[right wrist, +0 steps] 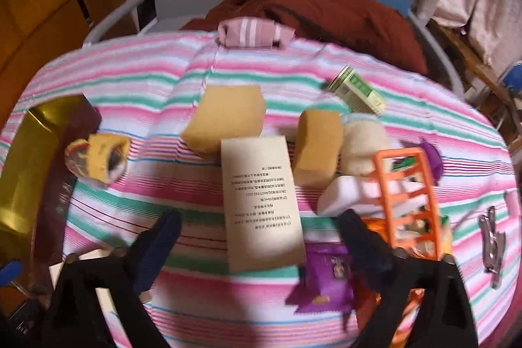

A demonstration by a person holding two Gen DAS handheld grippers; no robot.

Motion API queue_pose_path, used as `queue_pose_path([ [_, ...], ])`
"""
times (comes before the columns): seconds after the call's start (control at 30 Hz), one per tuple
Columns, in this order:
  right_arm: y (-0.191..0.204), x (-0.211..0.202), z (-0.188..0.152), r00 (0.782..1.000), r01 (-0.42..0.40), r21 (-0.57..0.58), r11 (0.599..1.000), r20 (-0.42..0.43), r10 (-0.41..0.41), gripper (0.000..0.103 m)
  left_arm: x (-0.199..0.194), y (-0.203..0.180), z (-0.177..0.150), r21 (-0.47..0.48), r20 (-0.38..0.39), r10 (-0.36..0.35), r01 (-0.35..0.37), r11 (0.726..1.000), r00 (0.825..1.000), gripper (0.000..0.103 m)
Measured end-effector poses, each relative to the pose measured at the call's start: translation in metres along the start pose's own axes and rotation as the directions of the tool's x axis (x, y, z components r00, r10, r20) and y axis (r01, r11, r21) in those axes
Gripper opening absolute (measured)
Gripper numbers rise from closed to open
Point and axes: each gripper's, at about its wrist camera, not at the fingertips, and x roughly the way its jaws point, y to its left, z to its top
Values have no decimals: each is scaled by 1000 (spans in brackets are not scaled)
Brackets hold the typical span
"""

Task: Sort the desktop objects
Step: 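Grasp the white printed box with the right tool and lift it, then grasp the white printed box with the left tool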

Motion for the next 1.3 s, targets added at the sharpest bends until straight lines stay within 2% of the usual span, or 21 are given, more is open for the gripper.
queue_pose_path([
  [0.07, -3, 12, -3, 999, -28, 10, 1000, -25, 28, 75, 8, -8, 8, 52, -24, -11, 12, 999, 1000, 58],
  [0.1, -4, 20, -5, 997, -51, 12, 999, -62, 51, 69, 10, -11, 11, 76, -27, -2, 4, 997, 1000, 58],
  [0.2, -12, 25, -7, 992, -89, 61, 994, -80, 94, 54, 21, -28, 23, 200, -20, 34, -29, 979, 999, 58],
  [0.37, -22, 22, -13, 984, -145, 142, 979, -81, 158, 53, 45, -39, 32, 291, -73, -9, 30, 956, 997, 58],
  [0.53, -21, 20, -15, 985, -139, 150, 979, -85, 152, 53, 62, -42, 26, 316, -127, -52, 90, 944, 991, 59],
  [0.63, -22, 21, -15, 984, -142, 153, 978, -84, 156, 53, 71, -46, 20, 325, -134, -28, 70, 943, 991, 60],
  [0.77, -23, 21, -14, 984, -145, 161, 976, -83, 160, 53, 83, -48, 9, 292, -184, -44, 97, 951, 982, 60],
  [0.83, -23, 21, -14, 983, -146, 163, 976, -82, 161, 53, 95, -46, 4, 258, -226, -5, 64, 964, 974, 58],
  [0.9, -22, 21, -14, 983, -148, 163, 975, -81, 163, 53, 103, -43, 0, 229, -264, -1, 63, 971, 965, 54],
  [1.1, -22, 21, -14, 983, -149, 165, 975, -79, 164, 53, 88, -29, 3, 101, -183, -86, 105, 989, 979, 51],
  [1.3, -21, 21, -15, 985, -143, 166, 976, -77, 157, 53, 75, -27, -7, 45, -133, -135, 142, 989, 982, 51],
])
